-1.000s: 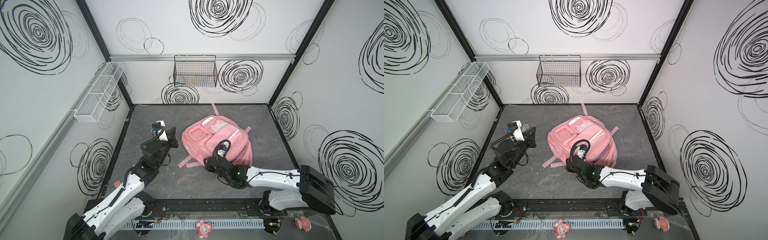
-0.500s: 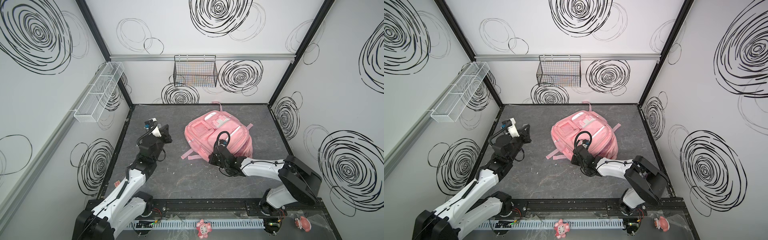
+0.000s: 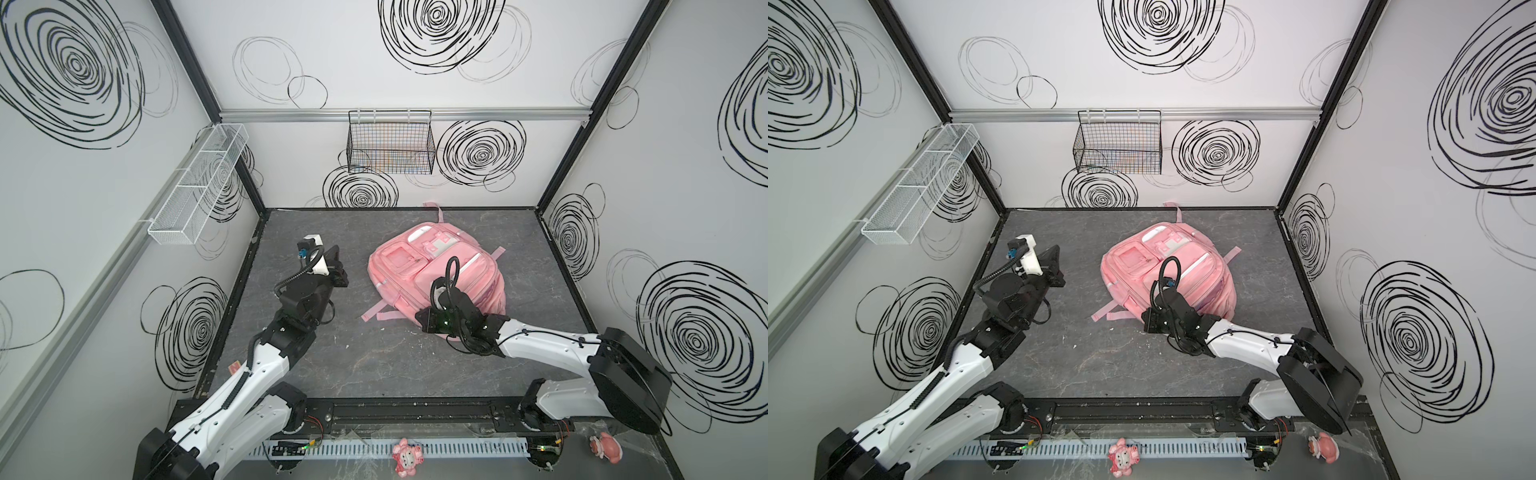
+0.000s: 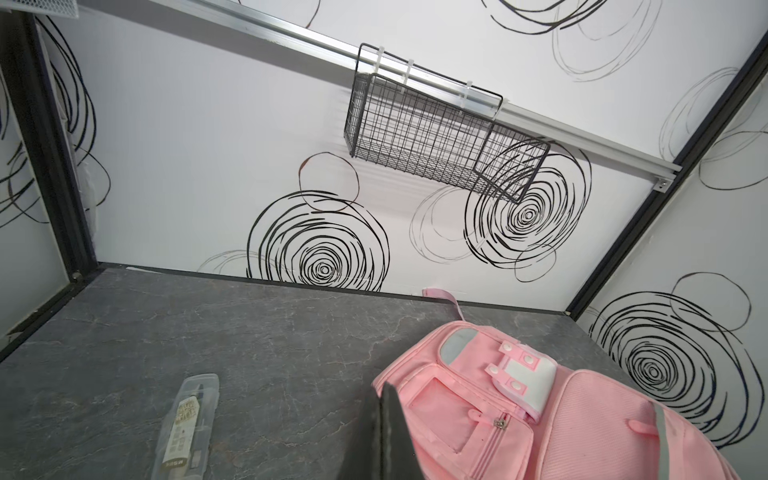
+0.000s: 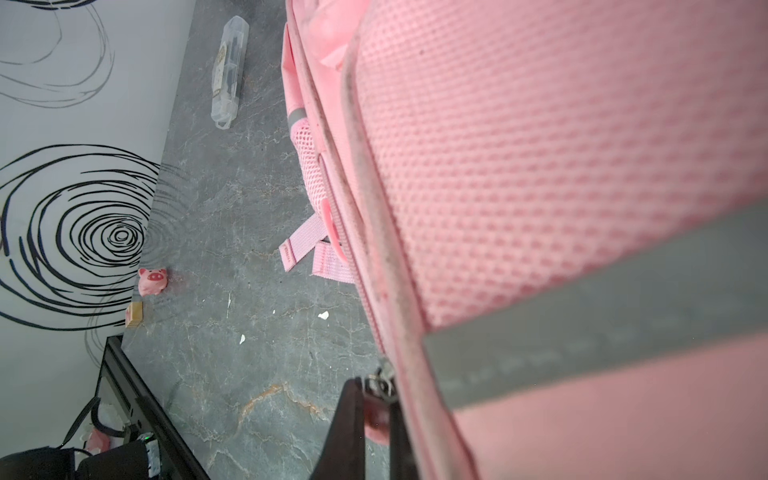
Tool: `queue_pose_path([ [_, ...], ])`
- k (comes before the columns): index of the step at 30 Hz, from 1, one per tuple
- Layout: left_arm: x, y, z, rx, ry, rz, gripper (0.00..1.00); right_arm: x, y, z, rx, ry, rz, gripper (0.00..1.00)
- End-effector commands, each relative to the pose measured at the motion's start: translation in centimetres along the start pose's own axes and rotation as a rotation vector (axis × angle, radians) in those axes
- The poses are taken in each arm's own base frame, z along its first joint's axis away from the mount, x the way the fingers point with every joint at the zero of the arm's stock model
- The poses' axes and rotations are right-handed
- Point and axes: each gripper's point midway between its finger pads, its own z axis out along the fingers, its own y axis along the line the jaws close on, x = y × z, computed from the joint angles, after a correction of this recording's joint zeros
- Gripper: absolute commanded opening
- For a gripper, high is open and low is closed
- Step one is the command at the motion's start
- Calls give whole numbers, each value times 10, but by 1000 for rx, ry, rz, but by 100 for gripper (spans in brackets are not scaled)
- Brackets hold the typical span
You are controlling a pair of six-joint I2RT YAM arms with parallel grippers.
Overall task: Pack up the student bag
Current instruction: 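Close the right gripper on the zipper pull and hold it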
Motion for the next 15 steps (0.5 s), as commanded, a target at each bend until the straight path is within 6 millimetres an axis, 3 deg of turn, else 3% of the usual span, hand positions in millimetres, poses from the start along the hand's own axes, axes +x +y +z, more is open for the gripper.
queue_pose_path([
  [1,-12,0,-3,-2,-61,-6,0,14,-6,-2,11,56,-30,0],
  [9,-10,6,3,-4,-46,-57,0,11,-8,-14,9,30,-33,1],
  [15,-31,2,-3,3,-66,-18,0,4,-5,-13,20,26,-32,1],
])
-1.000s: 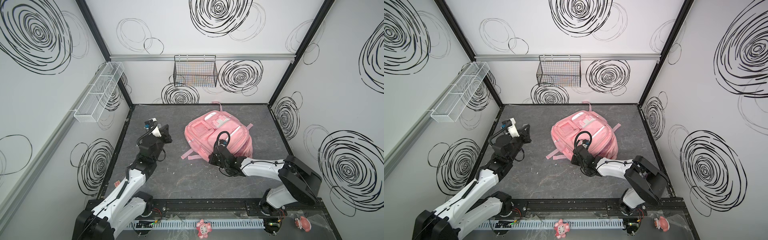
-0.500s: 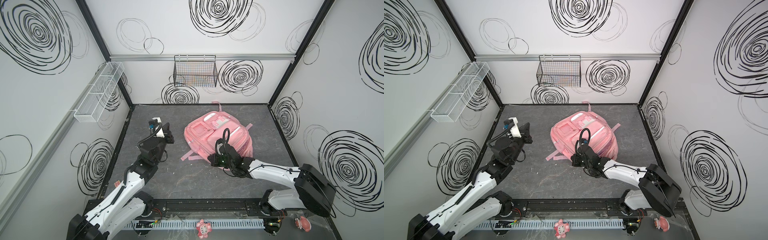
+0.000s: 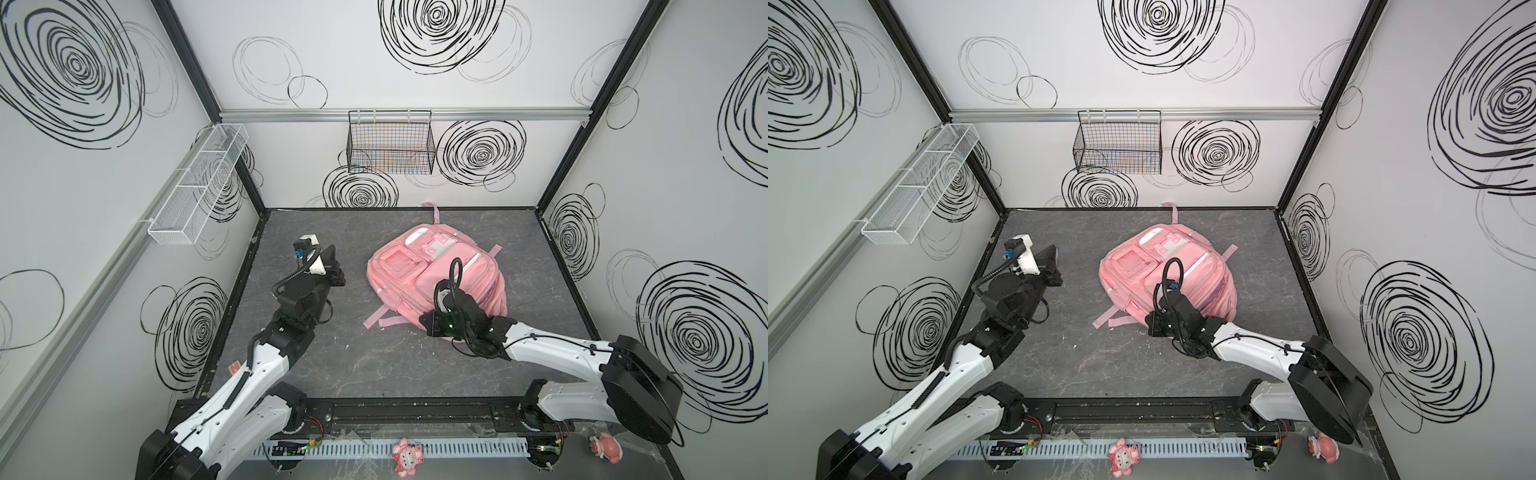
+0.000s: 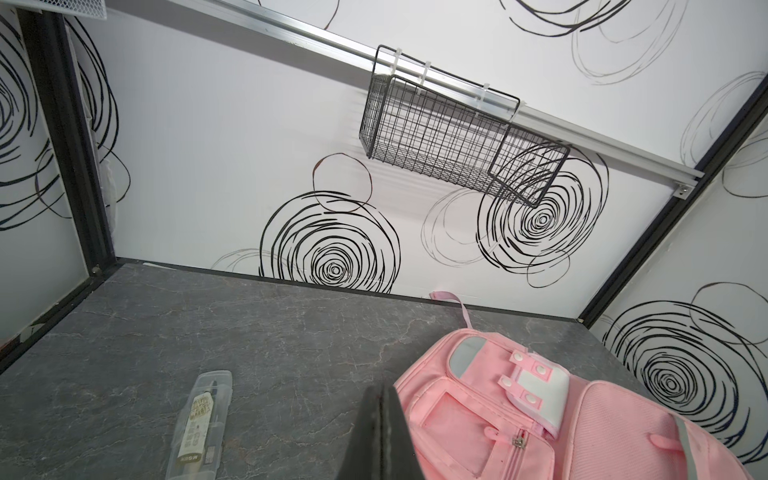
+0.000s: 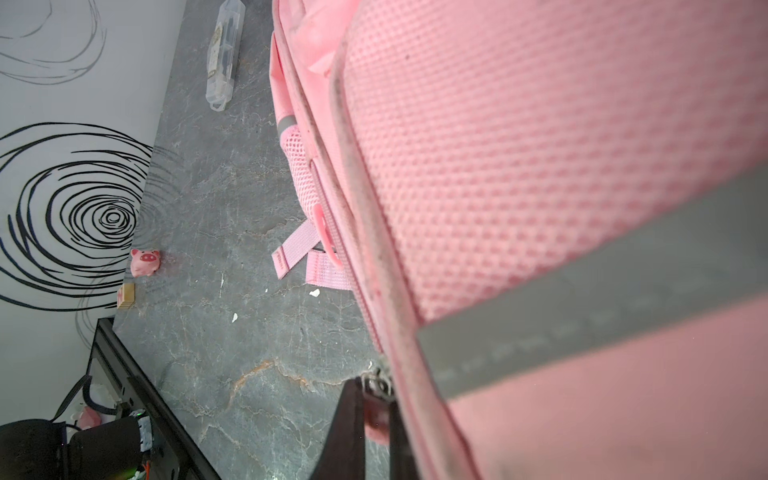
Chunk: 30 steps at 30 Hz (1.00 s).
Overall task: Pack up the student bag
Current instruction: 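Close the right gripper on the zipper pull and hold it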
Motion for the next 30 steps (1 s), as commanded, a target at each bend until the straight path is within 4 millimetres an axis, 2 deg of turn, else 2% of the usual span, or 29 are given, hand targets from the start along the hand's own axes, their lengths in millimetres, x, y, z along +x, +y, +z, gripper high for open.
queue_pose_path([
  [1,-33,-9,-6,31,-71,5,0,-3,2,-2,9,5,-11,1],
  [9,-33,-23,-9,78,-60,-31,0,-20,3,-2,73,-33,-24,1],
  [14,-19,-25,-1,109,-12,-120,2,-32,-1,-1,160,-45,-50,21],
  [21,9,-21,10,134,56,-205,2,-37,6,-2,179,-55,-50,32],
  [24,9,-23,11,137,59,-194,2,-39,-6,1,237,-76,-71,38],
  [30,-4,-30,9,170,47,-194,2,-41,-29,5,368,-56,-121,39],
])
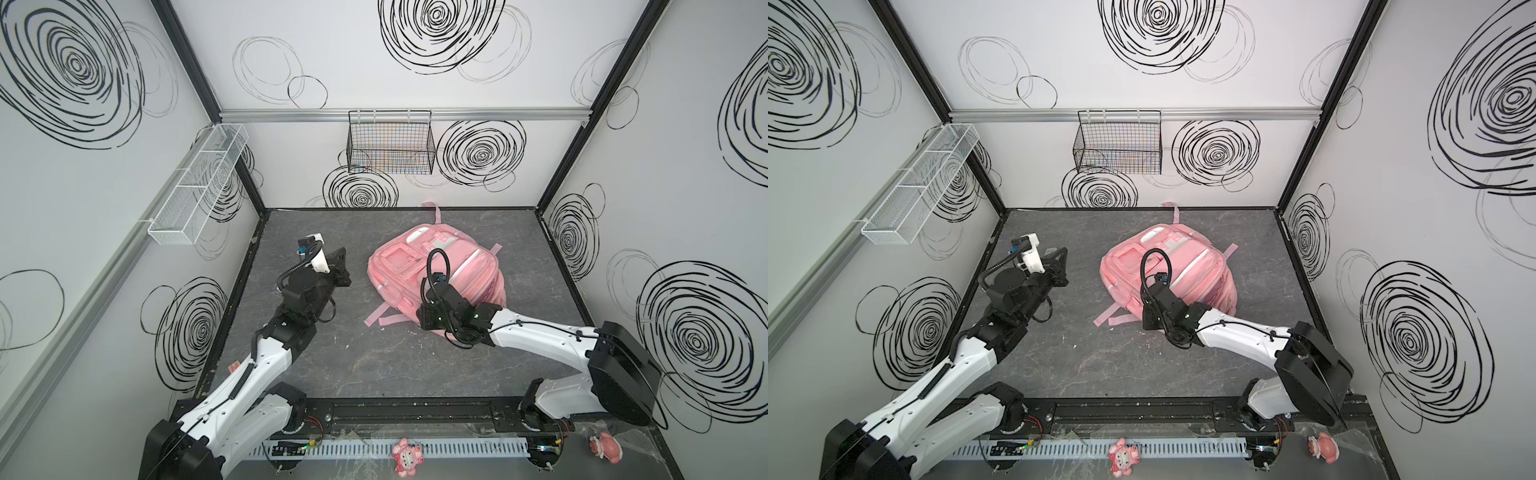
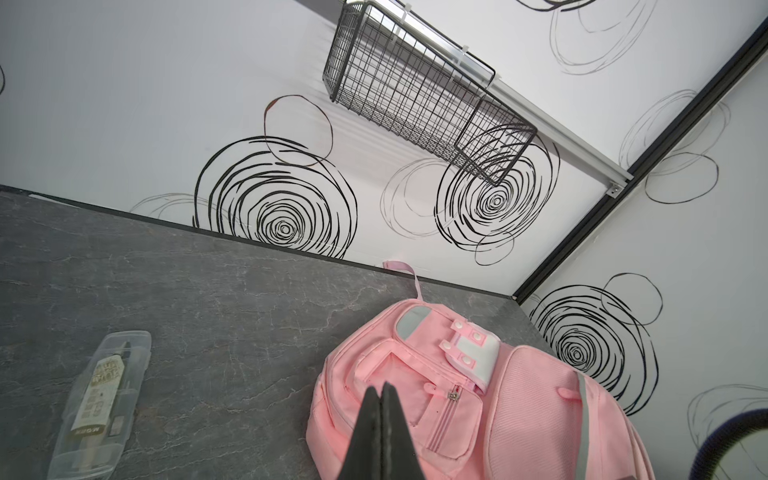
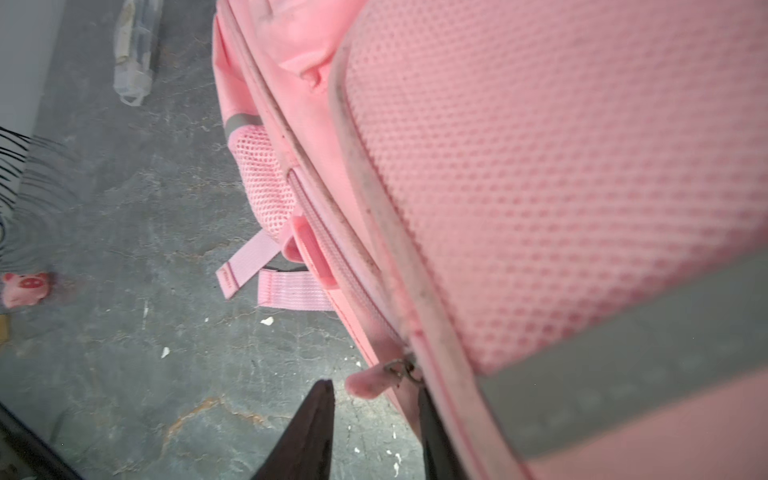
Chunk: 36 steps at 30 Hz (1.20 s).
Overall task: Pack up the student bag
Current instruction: 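Close the right gripper on the zipper pull and hold it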
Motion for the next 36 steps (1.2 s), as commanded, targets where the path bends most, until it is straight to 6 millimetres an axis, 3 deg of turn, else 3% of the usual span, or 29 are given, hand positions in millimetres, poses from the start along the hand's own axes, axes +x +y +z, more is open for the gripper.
queue_pose_path([
  [1,-26,-16,-4,58,-63,-16,2,-14,-20,2,123,-39,-41,41],
  [9,-36,-25,-13,79,-66,7,2,-4,-24,7,143,6,-17,43],
  [10,-37,-26,-14,82,-66,11,7,-5,-25,7,150,0,-14,43],
  [17,-42,-28,-21,91,-79,15,9,-28,-29,7,283,-23,-48,45],
  [26,-28,-19,-14,64,-36,15,10,-38,-19,10,326,-11,-95,50],
  [31,-32,-19,-16,66,-55,15,10,-42,-30,10,372,-60,-73,49],
  [36,-31,-21,-18,74,-50,16,11,-34,-40,20,406,-63,-40,49],
])
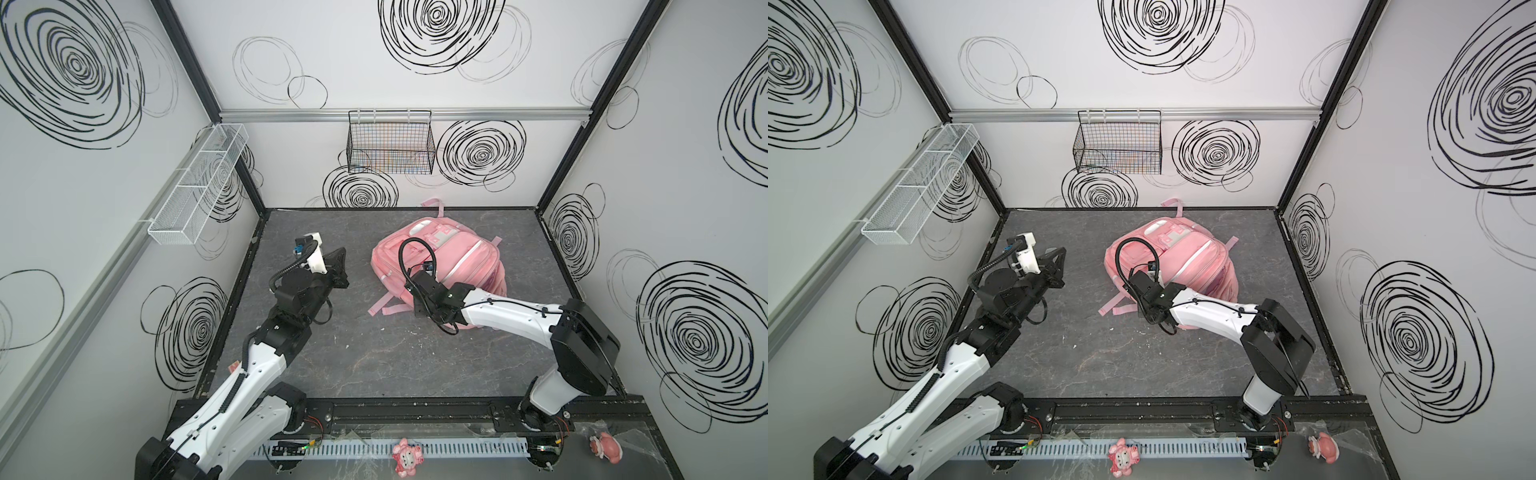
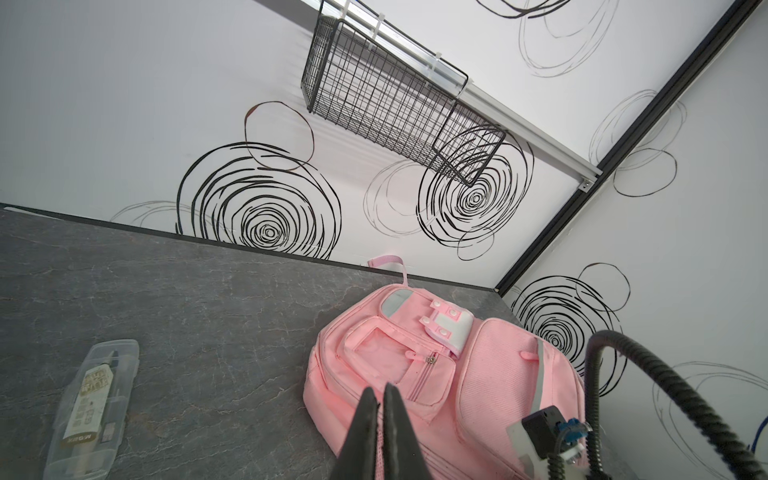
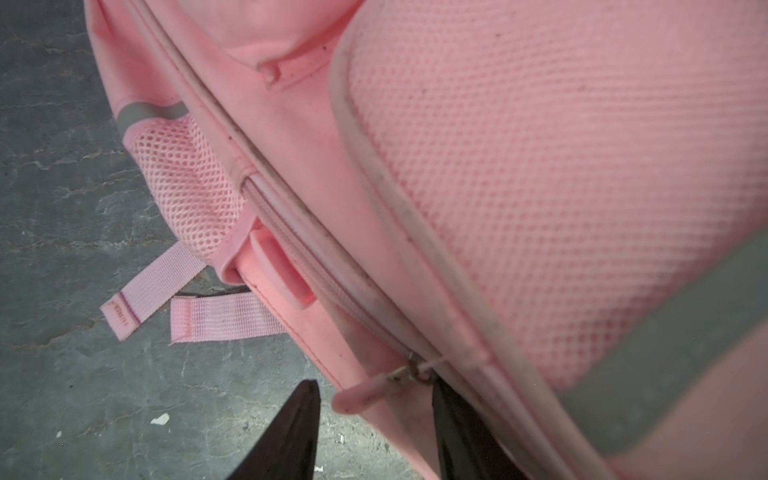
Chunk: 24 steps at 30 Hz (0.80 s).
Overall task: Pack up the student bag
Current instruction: 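Close the right gripper on the zipper pull and hold it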
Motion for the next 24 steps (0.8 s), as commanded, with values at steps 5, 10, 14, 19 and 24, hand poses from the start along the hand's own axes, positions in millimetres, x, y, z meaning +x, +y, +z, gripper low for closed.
queue_pose_path([
  [5,-19,-8,-5,23,-60,7,12,11,-25,25,149,-7,26,49],
  [10,-14,-8,-4,38,-54,-11,12,18,-28,29,160,18,9,34],
  [14,-15,-7,-3,36,-62,-14,12,18,-30,22,150,32,3,25],
  [19,-9,-2,1,19,-40,-16,12,22,-26,10,88,54,8,14],
  [24,-9,-1,4,10,-36,-4,12,19,-22,-5,14,63,4,0],
])
